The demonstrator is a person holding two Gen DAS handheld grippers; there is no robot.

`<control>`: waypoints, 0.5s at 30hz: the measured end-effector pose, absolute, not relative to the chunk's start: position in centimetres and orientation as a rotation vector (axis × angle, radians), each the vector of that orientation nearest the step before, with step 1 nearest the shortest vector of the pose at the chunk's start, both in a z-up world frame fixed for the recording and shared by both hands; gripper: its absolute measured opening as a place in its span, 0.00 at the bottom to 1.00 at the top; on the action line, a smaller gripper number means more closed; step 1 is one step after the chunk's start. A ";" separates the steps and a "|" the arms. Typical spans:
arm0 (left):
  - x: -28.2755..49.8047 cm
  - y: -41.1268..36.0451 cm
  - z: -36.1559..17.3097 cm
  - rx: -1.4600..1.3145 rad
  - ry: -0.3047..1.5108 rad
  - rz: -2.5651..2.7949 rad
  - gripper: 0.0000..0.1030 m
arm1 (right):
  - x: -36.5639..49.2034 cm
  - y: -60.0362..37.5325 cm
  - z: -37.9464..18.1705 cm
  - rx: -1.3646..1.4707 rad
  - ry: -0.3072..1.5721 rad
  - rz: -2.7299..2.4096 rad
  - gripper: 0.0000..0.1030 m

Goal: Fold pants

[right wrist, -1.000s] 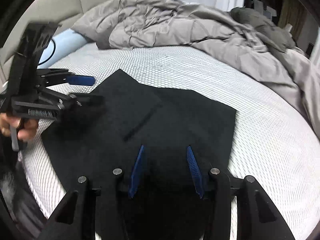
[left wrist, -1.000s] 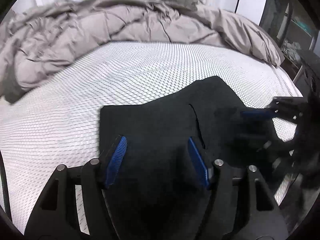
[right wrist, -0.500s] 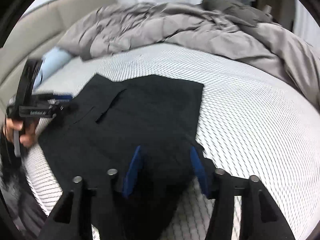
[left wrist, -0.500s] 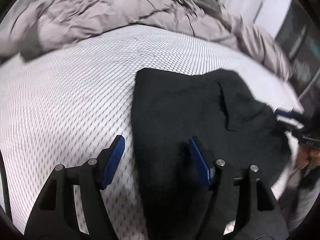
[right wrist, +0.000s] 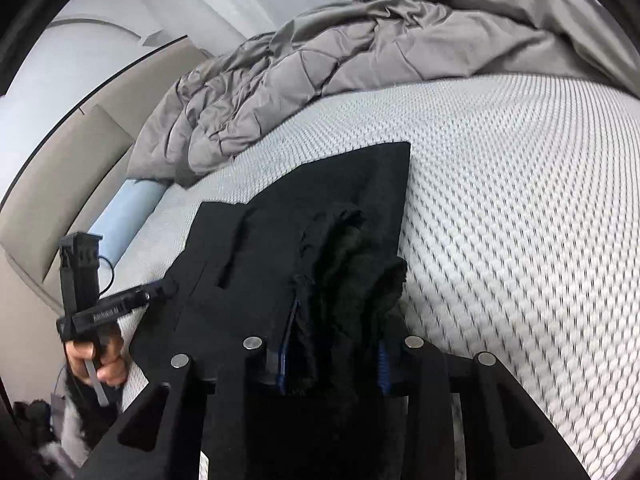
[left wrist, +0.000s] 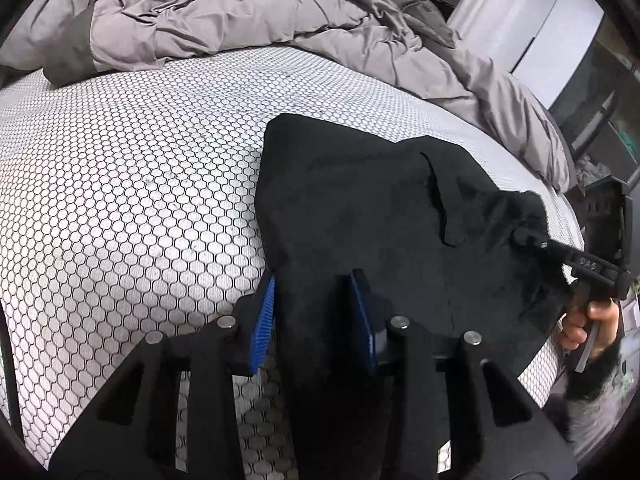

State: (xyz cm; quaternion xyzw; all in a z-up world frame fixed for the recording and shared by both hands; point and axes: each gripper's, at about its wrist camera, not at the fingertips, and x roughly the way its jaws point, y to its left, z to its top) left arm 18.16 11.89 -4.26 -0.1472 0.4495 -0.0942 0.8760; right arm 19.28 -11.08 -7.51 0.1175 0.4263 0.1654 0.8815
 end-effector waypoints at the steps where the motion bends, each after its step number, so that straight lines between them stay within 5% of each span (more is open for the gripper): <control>1: 18.2 11.9 -4.3 -0.311 0.944 -0.188 0.32 | 19.8 -10.9 -7.8 0.216 0.902 0.310 0.31; 4: 17.9 11.9 -4.0 -0.294 0.929 -0.163 0.32 | 21.2 -10.9 -9.5 0.113 0.995 0.233 0.47; 8: 16.1 10.9 -2.8 -0.240 0.893 -0.113 0.33 | 19.4 -11.7 -7.8 0.169 0.981 0.244 0.52; 11: 13.9 9.4 -2.1 -0.204 0.842 -0.116 0.50 | 16.5 -10.8 -6.4 0.126 0.911 0.312 0.66; 15: 12.0 7.2 -2.2 -0.134 0.836 -0.116 0.52 | 14.5 -10.1 -7.6 -0.011 0.954 0.283 0.70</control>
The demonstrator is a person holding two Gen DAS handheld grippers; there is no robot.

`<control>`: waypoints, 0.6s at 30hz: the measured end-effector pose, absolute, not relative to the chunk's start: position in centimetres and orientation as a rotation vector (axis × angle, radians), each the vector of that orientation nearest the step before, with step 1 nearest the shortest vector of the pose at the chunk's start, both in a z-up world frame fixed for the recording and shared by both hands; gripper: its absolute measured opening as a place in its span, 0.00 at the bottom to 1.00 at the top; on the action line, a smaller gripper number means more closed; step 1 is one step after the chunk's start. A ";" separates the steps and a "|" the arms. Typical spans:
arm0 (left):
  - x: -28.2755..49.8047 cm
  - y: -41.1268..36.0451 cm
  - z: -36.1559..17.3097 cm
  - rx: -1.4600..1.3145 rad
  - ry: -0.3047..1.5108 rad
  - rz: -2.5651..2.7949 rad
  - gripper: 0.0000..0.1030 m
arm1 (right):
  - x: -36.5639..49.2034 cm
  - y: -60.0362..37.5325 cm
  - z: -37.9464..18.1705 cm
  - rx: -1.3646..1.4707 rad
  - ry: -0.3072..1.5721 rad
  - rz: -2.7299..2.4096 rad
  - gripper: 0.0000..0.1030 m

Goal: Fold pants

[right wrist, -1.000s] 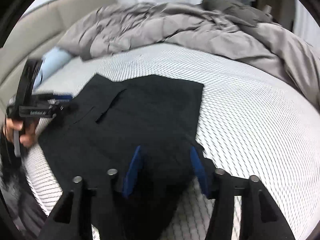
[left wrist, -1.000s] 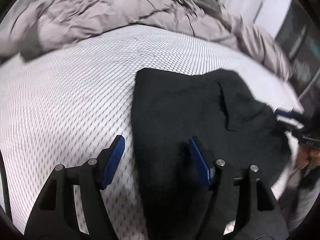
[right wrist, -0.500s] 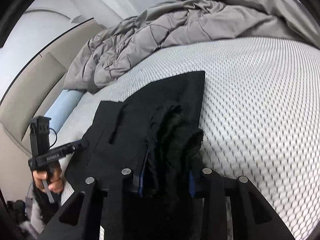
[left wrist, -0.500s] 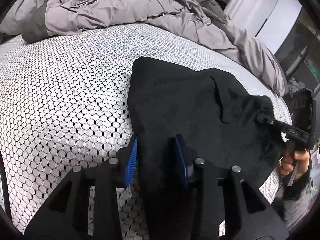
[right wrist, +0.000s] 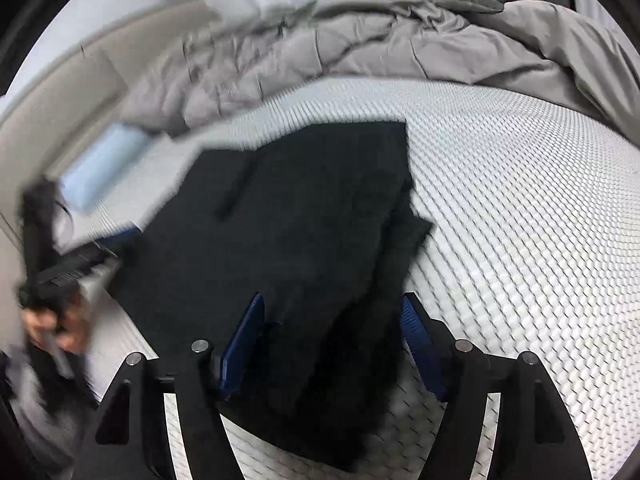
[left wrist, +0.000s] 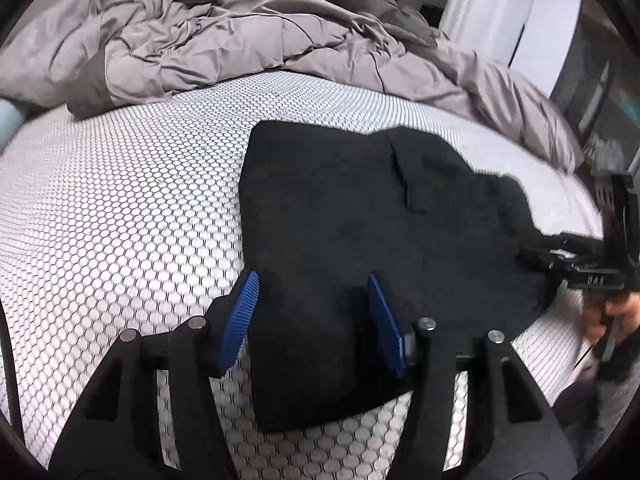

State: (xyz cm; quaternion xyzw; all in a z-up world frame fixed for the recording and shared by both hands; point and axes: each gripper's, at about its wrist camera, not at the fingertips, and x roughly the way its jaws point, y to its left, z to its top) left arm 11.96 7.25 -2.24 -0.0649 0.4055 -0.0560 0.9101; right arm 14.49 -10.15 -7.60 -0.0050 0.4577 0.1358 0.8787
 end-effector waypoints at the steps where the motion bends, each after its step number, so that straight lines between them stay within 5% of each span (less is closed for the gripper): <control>1: 11.7 6.9 -2.3 -0.119 0.838 -0.106 0.52 | 14.3 -10.5 -8.2 -0.018 0.968 0.265 0.71; 6: 9.4 6.7 -1.9 -0.160 0.814 -0.085 0.56 | 11.4 -12.5 -6.9 -0.031 0.903 0.230 0.79; 10: 8.0 5.2 -0.3 -0.114 0.707 -0.085 0.81 | 7.4 -13.0 -4.9 -0.032 0.794 0.219 0.90; 12: 7.1 4.5 0.5 -0.095 0.660 -0.093 0.84 | 5.6 -12.5 -4.1 -0.005 0.718 0.239 1.00; 15: 5.4 3.8 0.8 -0.124 0.606 -0.113 0.99 | 3.4 -11.2 -3.5 -0.017 0.605 0.244 1.00; 18: 4.1 2.9 1.0 -0.105 0.576 -0.114 0.99 | 2.5 -9.4 -3.8 -0.037 0.549 0.261 1.00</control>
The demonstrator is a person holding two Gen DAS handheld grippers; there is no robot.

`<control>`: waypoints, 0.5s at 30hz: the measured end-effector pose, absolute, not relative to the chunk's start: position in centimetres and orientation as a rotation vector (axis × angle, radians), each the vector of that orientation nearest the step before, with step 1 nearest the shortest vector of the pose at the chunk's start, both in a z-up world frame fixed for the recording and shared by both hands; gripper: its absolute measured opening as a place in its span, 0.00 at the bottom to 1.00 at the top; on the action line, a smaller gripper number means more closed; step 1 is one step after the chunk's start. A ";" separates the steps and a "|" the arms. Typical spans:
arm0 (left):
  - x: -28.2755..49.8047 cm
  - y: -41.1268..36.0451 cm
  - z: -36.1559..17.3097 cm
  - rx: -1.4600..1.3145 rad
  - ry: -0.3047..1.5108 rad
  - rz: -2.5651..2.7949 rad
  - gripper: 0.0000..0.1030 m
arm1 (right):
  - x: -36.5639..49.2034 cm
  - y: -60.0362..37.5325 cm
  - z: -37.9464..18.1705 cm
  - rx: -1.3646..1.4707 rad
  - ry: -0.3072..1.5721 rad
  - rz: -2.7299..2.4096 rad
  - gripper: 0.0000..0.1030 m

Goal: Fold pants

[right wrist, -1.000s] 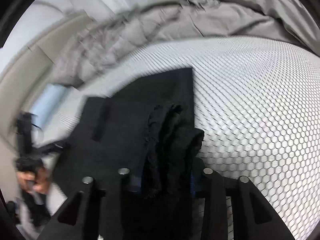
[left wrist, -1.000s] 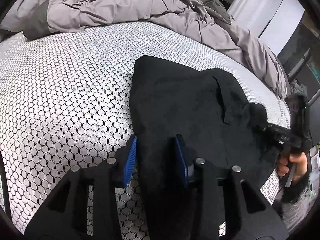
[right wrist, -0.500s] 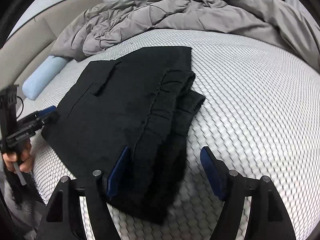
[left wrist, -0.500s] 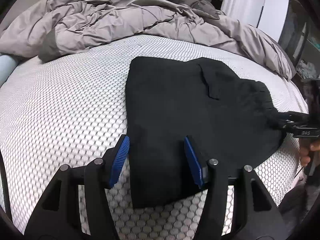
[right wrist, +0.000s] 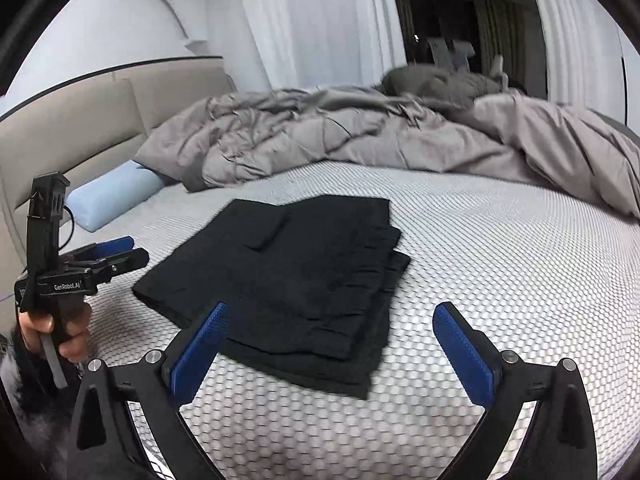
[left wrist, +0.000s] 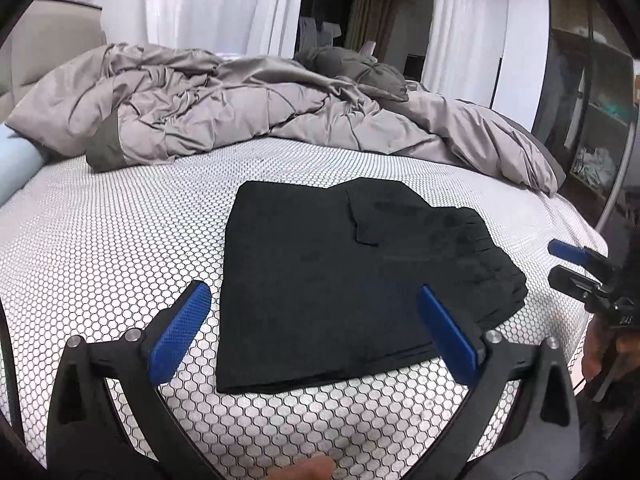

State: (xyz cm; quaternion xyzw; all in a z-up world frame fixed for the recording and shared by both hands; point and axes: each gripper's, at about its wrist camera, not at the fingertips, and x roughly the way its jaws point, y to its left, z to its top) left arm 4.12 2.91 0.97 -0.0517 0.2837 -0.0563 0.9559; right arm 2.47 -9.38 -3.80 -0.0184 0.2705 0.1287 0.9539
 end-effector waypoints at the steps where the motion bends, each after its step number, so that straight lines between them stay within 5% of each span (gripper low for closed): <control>1: 4.0 2.5 1.2 -0.089 0.568 -0.117 0.99 | 2.3 -8.7 -3.9 -0.042 0.536 0.272 1.00; 15: 3.2 1.4 -0.1 -0.095 0.552 -0.100 0.99 | 2.3 -7.2 -3.1 -0.047 0.404 0.234 1.00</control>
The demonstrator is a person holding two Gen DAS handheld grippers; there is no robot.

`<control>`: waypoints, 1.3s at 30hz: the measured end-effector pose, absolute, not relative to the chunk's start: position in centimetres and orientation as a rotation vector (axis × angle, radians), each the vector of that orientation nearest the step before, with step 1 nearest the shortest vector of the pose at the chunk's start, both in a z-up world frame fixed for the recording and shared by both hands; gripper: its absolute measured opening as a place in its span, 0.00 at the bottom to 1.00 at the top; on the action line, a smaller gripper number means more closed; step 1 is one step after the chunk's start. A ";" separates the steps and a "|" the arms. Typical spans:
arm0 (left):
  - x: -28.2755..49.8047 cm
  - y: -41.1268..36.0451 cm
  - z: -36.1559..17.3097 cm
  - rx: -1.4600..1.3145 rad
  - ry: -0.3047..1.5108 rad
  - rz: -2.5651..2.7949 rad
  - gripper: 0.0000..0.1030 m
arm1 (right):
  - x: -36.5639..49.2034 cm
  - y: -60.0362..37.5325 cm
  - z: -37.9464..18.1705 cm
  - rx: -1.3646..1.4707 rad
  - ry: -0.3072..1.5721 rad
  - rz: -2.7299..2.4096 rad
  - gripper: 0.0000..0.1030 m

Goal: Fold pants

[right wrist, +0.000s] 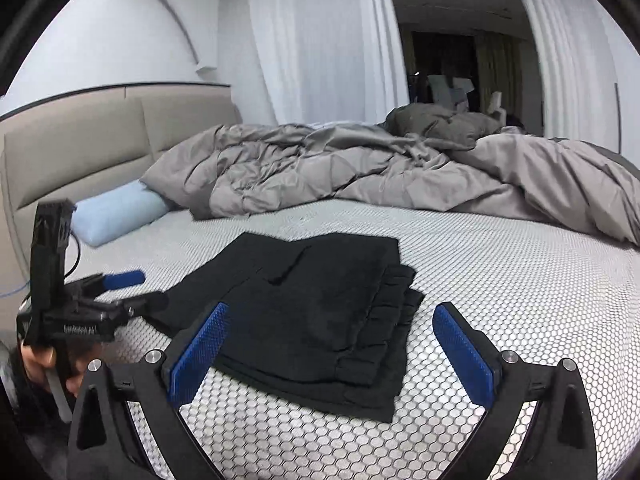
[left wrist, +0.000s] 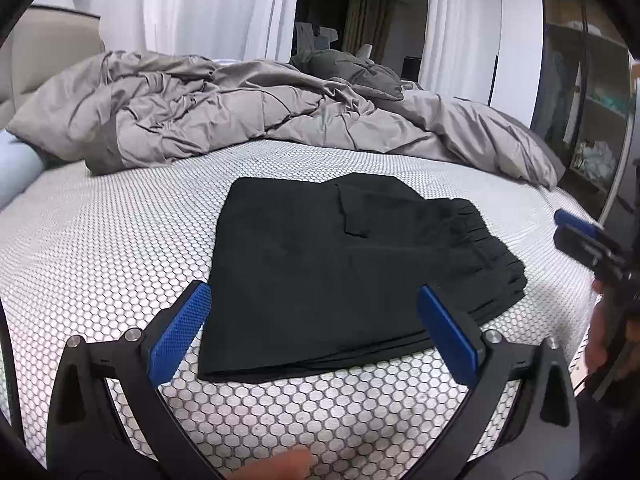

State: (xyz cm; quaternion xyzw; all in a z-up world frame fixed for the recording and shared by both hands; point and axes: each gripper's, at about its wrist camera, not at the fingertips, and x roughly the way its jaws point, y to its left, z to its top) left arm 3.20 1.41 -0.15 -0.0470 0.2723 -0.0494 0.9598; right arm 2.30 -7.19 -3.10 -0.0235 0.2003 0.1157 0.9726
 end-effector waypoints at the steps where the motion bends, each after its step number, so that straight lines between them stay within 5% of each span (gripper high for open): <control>1: 3.5 1.6 -0.1 -0.095 0.548 -0.099 0.99 | 2.3 -7.2 -3.1 -0.045 0.400 0.228 1.00; 39: 3.9 2.8 -0.1 -0.116 0.529 -0.123 0.99 | 2.6 -6.6 -4.0 -0.067 0.431 0.265 1.00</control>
